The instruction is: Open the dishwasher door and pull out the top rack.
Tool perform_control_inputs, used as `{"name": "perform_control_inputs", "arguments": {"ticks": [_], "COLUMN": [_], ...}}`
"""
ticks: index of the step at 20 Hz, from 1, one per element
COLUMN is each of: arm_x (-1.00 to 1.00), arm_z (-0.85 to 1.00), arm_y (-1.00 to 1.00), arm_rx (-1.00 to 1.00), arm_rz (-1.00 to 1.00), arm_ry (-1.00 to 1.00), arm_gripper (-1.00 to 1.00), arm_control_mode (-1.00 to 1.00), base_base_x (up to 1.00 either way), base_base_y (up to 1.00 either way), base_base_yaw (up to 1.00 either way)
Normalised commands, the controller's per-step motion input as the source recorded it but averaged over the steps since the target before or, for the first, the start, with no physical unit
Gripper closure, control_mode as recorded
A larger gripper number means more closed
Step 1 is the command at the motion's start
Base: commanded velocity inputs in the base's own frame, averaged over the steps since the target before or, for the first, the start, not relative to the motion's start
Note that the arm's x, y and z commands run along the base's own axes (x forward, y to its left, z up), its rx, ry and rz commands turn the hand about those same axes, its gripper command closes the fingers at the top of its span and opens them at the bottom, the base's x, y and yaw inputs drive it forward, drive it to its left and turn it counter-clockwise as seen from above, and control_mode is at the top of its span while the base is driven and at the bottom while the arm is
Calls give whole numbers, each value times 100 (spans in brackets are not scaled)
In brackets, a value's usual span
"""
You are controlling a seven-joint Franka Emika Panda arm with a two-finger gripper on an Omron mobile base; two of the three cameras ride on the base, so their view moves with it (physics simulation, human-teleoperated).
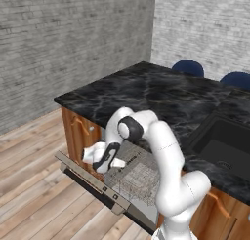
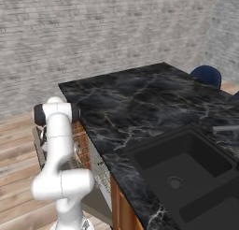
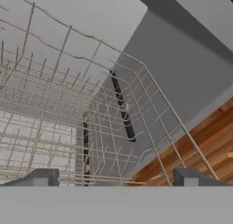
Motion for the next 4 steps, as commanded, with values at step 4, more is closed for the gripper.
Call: {"name": "perform_control_inputs", "arguments": {"ticks": [4], "arm_x": [-57], "arm_z": [0], "arm_y": [13], "arm_rx": [29], "arm_rz": [0], "arm_ry": [0], "arm_gripper": [-100], "arm_control_mode": [-100], "base_base_x": [0], "base_base_y": [0], "base_base_yaw": [0]}}
